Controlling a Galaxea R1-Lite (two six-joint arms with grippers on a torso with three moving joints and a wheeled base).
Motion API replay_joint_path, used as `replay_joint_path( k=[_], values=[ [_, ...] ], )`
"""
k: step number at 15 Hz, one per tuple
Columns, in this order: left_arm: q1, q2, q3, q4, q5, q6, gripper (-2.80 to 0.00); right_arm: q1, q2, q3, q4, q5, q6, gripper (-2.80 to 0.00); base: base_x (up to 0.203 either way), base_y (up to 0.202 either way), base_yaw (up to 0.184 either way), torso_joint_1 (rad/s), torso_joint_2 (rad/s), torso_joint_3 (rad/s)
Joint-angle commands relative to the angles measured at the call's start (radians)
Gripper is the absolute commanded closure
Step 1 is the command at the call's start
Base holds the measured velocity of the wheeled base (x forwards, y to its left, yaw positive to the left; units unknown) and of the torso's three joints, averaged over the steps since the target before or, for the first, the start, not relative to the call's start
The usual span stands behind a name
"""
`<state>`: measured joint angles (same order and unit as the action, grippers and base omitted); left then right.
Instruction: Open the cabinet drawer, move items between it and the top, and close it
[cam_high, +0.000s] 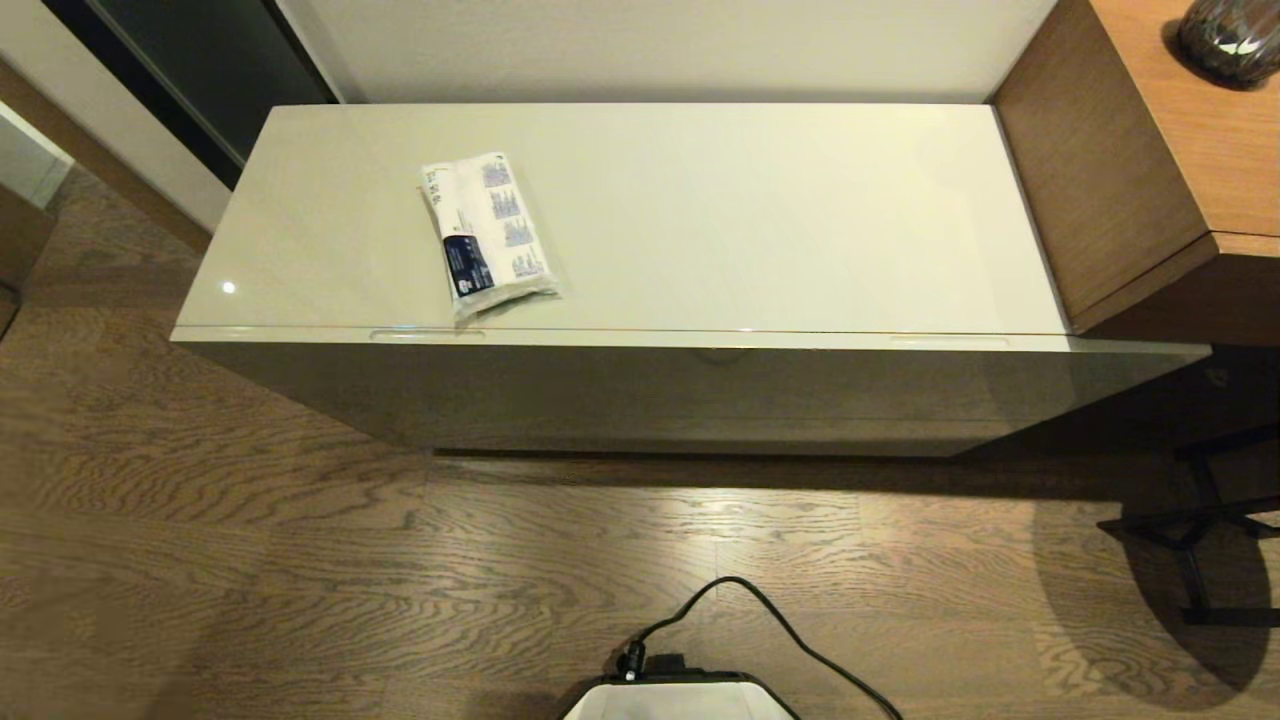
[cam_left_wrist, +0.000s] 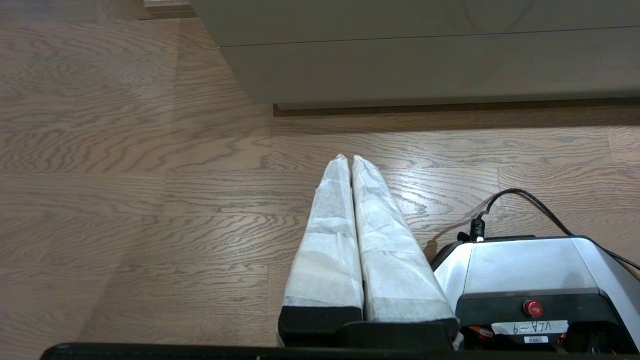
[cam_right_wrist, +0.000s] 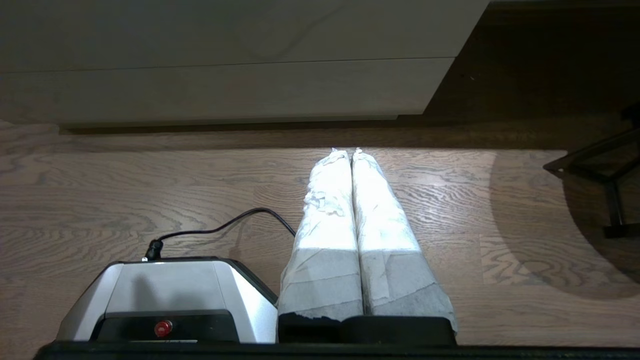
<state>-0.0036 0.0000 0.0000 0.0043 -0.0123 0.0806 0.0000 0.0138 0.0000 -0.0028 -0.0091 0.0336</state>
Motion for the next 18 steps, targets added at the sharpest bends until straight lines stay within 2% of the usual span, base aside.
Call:
replay_joint_path(
  k=[1,18],
  values=[
    [0.001,-0.002,0.0,0.0,0.0,0.001,0.0,0.0,0.0,0.003,0.0,0.0,0.0,0.0,0.0,0.0,0.0,0.0,0.0,0.0],
    [0.001,-0.002,0.0,0.0,0.0,0.001,0.0,0.0,0.0,0.003,0.0,0.0,0.0,0.0,0.0,0.0,0.0,0.0,0.0,0.0]
  ],
)
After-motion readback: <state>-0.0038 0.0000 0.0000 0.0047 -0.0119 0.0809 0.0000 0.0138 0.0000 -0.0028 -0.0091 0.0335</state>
